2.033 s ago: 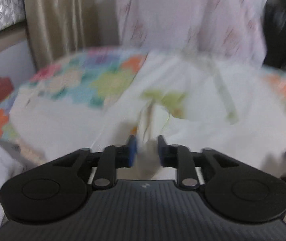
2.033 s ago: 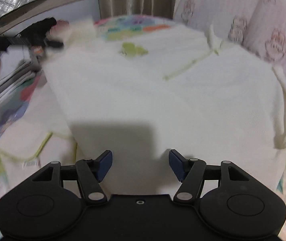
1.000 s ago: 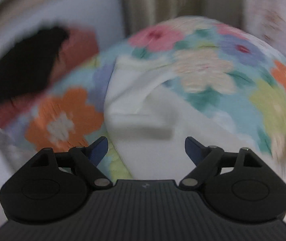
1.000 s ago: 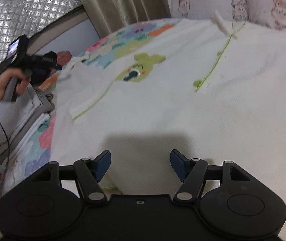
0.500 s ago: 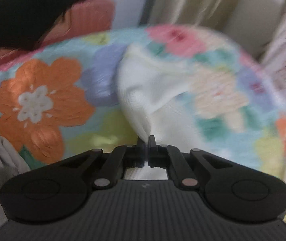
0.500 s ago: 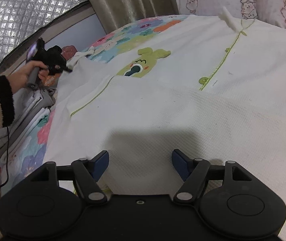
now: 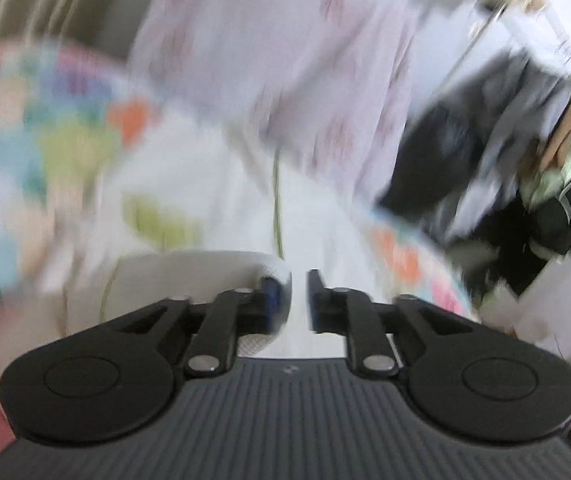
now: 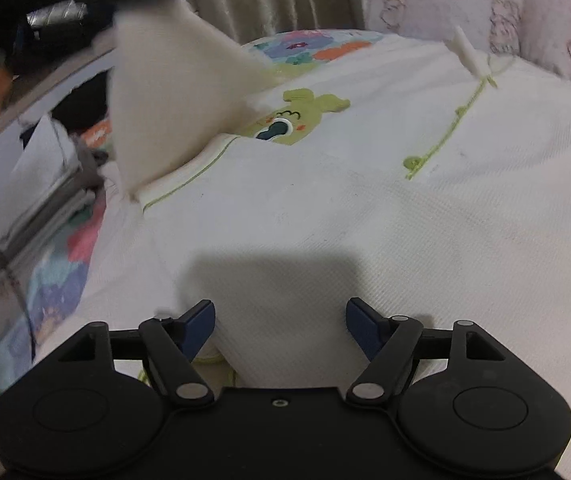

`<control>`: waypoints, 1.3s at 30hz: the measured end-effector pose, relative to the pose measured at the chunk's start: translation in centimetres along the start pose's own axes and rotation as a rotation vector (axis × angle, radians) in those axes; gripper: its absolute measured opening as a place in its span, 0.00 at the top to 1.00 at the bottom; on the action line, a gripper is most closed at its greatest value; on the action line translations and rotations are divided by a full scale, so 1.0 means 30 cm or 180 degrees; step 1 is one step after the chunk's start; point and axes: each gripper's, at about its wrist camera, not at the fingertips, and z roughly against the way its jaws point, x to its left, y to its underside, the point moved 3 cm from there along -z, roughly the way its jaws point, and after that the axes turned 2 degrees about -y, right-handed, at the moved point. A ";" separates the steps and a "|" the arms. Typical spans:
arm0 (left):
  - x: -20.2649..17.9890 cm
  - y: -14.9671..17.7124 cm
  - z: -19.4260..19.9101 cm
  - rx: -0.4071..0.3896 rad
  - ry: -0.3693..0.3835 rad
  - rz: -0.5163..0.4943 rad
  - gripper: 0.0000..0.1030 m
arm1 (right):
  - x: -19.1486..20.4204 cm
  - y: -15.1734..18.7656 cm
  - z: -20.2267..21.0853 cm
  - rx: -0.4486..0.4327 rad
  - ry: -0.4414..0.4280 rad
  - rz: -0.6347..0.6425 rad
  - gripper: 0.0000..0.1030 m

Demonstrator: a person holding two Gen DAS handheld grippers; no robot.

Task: Fold clothes

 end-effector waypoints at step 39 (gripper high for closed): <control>0.470 0.105 0.019 0.0179 -0.1138 0.1088 0.57 | -0.045 0.061 0.152 -0.0308 0.1451 -0.0611 0.66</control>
